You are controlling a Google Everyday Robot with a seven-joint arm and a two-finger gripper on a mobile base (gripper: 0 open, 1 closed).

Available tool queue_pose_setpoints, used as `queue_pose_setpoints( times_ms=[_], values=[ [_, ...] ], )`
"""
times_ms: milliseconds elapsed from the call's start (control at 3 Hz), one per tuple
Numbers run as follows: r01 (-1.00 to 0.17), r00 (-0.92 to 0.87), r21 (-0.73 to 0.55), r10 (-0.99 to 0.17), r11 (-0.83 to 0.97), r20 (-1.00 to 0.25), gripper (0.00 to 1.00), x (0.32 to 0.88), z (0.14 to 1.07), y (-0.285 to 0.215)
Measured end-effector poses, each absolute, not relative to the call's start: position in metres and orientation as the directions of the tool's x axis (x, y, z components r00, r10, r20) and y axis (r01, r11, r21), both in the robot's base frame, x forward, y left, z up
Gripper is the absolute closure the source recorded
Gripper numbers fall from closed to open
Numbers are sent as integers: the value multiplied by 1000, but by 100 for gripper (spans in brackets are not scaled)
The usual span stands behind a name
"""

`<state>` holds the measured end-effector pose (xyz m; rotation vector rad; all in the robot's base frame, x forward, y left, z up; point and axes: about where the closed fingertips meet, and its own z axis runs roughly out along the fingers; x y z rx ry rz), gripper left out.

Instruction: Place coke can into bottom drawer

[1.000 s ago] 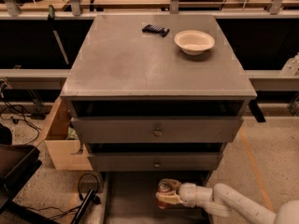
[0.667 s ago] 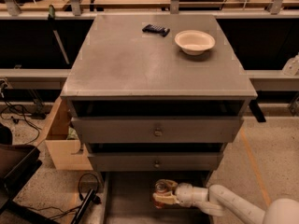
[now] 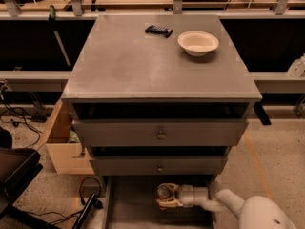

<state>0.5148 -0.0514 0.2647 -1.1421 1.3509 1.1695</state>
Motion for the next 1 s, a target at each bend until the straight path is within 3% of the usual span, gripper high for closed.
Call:
queue_pose_setpoints(
  times_ms=[333, 1000],
  values=[
    [-998, 23, -30, -114, 60, -993, 100, 521, 243, -60],
    [-995, 66, -76, -146, 64, -987, 100, 503, 228, -61]
  ],
)
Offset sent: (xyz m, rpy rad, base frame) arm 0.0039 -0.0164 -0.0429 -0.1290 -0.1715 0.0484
